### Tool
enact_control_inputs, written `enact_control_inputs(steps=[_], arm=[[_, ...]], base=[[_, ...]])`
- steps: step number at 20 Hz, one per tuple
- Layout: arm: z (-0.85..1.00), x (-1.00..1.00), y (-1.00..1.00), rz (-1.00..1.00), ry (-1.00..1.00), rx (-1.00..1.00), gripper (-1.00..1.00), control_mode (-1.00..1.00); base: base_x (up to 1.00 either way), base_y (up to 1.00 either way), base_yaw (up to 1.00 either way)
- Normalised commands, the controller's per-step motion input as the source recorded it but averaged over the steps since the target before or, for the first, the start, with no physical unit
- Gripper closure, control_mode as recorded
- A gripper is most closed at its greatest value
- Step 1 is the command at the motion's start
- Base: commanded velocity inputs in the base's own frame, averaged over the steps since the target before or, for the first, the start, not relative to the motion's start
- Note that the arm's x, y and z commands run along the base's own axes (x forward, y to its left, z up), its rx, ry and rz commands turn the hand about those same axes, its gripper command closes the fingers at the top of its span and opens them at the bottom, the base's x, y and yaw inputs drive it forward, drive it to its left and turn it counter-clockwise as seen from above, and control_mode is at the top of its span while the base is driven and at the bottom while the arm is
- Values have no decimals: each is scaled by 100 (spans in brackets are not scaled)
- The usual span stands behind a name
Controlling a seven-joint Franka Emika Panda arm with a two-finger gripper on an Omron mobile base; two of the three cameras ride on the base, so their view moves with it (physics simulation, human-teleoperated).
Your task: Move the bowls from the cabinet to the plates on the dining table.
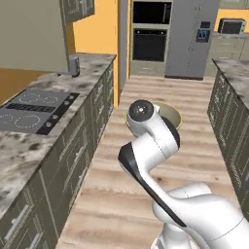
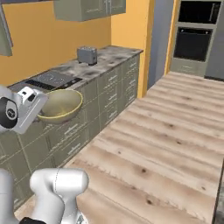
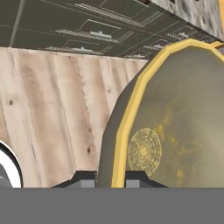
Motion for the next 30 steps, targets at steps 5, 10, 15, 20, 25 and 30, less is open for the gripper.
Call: enact_control_inputs(steps=[5, 10, 15, 20, 25, 30], arm=[[0, 0, 0, 0, 0, 0, 100, 100], [0, 0, 0, 0, 0, 0, 100, 100], [0, 0, 0, 0, 0, 0, 100, 100], [0, 0, 0, 0, 0, 0, 100, 100], [0, 0, 0, 0, 0, 0, 100, 100], [0, 0, 0, 0, 0, 0, 100, 100]], base=[[-57, 5, -65], [-16, 6, -61], [-1, 17, -60], [-14, 22, -64], [-36, 40, -65], [-44, 38, -65]])
